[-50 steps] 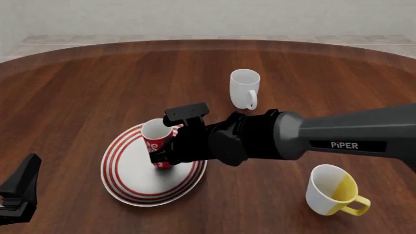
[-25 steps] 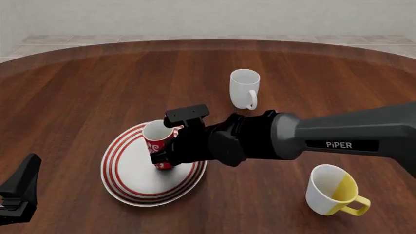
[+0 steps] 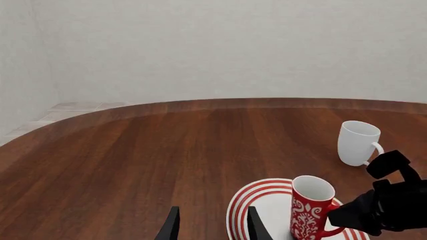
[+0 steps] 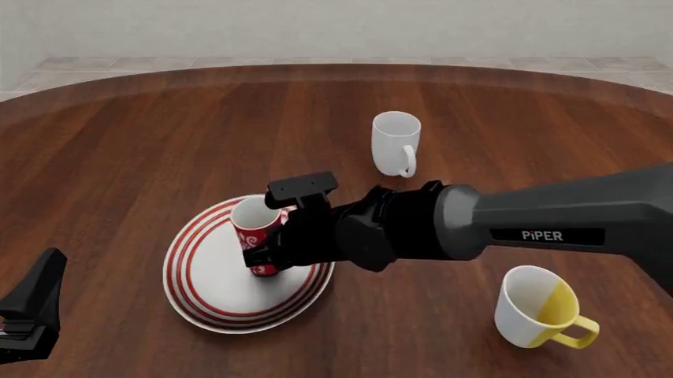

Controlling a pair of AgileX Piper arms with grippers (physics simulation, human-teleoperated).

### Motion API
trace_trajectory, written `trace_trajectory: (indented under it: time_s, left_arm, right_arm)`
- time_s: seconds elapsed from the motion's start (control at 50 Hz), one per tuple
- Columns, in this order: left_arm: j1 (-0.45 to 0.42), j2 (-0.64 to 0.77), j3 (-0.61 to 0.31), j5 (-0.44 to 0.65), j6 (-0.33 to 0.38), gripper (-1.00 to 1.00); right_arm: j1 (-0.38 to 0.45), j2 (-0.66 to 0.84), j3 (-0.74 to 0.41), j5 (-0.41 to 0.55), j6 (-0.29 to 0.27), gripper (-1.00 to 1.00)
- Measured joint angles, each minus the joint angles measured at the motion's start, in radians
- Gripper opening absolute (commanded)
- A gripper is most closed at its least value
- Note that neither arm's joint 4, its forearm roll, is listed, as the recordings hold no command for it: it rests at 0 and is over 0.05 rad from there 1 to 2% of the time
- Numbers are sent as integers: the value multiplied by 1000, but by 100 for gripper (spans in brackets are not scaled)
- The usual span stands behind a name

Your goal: Pick up the red mug and put it on the plate

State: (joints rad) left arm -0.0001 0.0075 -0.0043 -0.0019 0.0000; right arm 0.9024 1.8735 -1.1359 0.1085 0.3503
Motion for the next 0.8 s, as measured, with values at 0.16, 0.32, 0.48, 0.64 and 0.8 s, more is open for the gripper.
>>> trace_trajectory:
  time_s: [0.16, 0.32, 0.48, 0.64, 0.8]
  left_arm:
    - [0, 0, 0, 0, 0, 100]
    - [0, 0, 0, 0, 0, 100]
    - [0, 0, 0, 0, 0, 100]
    - [0, 0, 0, 0, 0, 100]
    - [0, 0, 0, 0, 0, 100]
  right_arm:
    - [0, 1, 1, -4, -1, -100]
    - [-1, 1, 2, -8, -3, -100]
    - [-1, 2, 3, -11, -2, -100]
    - [-6, 19, -4, -5, 9, 100]
    - [-10, 35, -12, 8, 17, 100]
